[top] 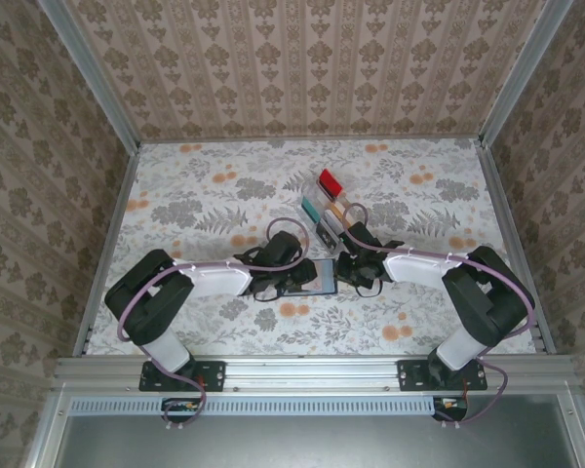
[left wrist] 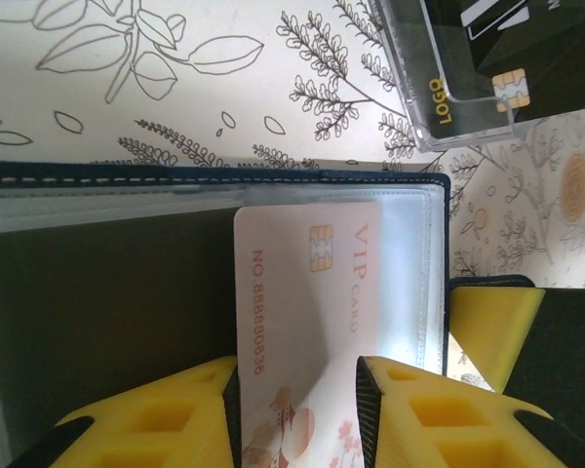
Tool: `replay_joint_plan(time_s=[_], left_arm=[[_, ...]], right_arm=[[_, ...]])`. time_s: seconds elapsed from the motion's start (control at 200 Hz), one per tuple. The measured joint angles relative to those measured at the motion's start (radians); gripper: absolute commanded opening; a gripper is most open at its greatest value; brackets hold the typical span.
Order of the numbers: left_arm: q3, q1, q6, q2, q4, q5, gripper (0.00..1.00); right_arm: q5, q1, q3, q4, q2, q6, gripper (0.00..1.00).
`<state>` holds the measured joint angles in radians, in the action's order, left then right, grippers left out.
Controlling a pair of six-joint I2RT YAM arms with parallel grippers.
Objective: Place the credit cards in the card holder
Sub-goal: Insert the credit card into the card slot.
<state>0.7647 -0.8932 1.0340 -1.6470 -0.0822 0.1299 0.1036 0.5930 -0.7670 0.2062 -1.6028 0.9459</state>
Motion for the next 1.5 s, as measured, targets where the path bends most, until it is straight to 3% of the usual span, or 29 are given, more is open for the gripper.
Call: replay_joint_plan(time_s=[0.26, 0.58, 0.76, 0.88, 1.045, 1.17, 1.36, 1.495], left_arm=[[0.127, -0.018, -0.091, -0.065, 0.155, 0.008, 0.41], [0.161, -0.022, -0.131, -0.072, 0.213, 0.019, 0.5], [0.161, -0.029, -0.141, -0.061, 0.252, 0.0, 0.43], [0.173, -0.03, -0.142, -0.061, 0.282, -0.006, 0.5], [0.187, -0.035, -0.145, -0.061, 0.315, -0.027, 0.51], [0.188, -0.035, -0.146, -0.061, 0.335, -0.04, 0.46], [0.189, -0.035, -0.155, -0.061, 0.338, -0.037, 0.25], [0.189, -0.035, -0.164, -0.071, 0.323, -0.018, 0.22]], right_arm=[[0.003, 0.0, -0.005, 0.004, -0.003, 0.0, 0.14], [0.003, 0.0, -0.005, 0.005, -0.003, 0.0, 0.14], [0.011, 0.001, -0.005, 0.003, -0.005, 0.0, 0.14], [0.017, 0.002, -0.006, 0.002, -0.008, 0.0, 0.14], [0.017, 0.002, -0.006, 0.002, -0.008, -0.002, 0.14], [0.018, 0.002, -0.008, 0.002, -0.01, -0.003, 0.14], [0.022, 0.002, -0.012, 0.001, -0.015, -0.003, 0.14], [0.026, 0.002, -0.013, 0.001, -0.016, -0.003, 0.14]])
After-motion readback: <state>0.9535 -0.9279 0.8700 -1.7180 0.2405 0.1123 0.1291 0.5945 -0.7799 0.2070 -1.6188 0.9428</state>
